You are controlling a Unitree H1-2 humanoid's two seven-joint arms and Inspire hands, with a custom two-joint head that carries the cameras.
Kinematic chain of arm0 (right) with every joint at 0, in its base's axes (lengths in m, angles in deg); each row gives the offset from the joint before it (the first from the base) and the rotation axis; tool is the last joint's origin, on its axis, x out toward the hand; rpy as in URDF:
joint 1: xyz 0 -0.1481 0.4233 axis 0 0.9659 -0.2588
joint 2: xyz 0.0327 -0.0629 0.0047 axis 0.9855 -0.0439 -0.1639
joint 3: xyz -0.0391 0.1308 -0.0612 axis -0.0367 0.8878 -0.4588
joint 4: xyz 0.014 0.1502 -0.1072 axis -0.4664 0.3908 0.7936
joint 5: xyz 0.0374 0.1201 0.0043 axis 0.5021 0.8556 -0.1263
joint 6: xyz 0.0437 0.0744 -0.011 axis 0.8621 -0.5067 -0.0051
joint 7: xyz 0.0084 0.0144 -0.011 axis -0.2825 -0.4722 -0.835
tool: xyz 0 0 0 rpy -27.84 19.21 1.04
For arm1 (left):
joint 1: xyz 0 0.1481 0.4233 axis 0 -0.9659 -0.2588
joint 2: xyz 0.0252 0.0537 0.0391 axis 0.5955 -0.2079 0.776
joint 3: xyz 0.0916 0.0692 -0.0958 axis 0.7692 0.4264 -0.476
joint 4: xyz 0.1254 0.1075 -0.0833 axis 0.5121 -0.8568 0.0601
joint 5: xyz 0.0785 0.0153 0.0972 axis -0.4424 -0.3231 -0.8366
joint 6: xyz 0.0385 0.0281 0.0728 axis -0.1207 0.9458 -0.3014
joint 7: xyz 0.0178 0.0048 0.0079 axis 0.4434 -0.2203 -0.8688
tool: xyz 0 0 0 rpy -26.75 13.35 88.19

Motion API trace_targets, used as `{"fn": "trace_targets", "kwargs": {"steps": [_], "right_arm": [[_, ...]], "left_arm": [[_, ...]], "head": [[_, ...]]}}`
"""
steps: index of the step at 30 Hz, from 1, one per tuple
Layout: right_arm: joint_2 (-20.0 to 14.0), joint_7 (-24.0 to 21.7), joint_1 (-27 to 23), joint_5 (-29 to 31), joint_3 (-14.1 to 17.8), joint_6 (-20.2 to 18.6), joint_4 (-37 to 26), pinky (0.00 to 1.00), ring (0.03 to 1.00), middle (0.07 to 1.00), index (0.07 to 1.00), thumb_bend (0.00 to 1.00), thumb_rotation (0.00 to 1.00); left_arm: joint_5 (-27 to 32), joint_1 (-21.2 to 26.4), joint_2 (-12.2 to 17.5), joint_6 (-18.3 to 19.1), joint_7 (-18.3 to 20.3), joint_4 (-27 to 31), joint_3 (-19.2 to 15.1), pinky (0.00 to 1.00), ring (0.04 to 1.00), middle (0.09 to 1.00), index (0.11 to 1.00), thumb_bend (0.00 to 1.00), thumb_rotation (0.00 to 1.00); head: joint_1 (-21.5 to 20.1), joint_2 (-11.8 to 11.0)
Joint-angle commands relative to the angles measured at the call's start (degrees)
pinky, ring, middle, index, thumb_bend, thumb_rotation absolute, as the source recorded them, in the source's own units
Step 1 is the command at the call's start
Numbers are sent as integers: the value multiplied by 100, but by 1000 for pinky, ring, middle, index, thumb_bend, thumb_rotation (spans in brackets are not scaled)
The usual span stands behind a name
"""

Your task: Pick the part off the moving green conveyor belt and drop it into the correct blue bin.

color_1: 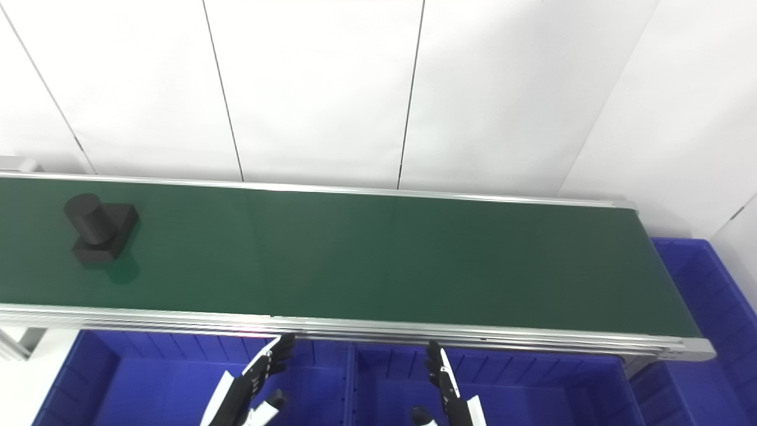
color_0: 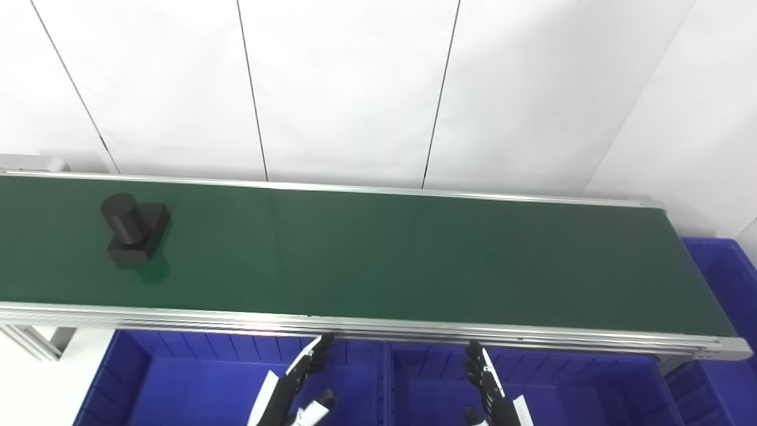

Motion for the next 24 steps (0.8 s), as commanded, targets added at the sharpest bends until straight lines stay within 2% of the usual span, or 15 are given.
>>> {"fn": "trace_targets", "kwargs": {"steps": [1, 4, 10, 14, 24], "right_arm": [[47, -120, -55, 69, 48, 294, -163, 978, 975, 974, 990, 858, 1000], [57, -235, -82, 156, 75, 298, -199, 997, 984, 976, 992, 846, 1000], [100, -342, -110, 212, 154, 295, -228, 976, 979, 973, 993, 827, 1000], [120, -379, -105, 176, 198, 302, -226, 972, 974, 968, 989, 816, 1000], [182, -398, -104, 148, 276, 301, -258, 972, 969, 956, 984, 836, 985]], "left_arm": [[67, -17, -93, -186, 252, 257, -179, 841, 874, 897, 885, 830, 912], [224, -116, -227, -186, 670, 342, -514, 843, 875, 895, 884, 886, 920], [223, -203, -468, -186, 1177, 445, -1011, 805, 855, 877, 872, 899, 919], [155, -234, -566, -186, 1300, 442, -1180, 790, 844, 867, 864, 888, 927], [115, -284, -657, -186, 1441, 476, -1345, 780, 829, 855, 852, 895, 941]], "head": [[-11, 130], [-36, 239], [-30, 308], [-38, 320], [-56, 368]]}}
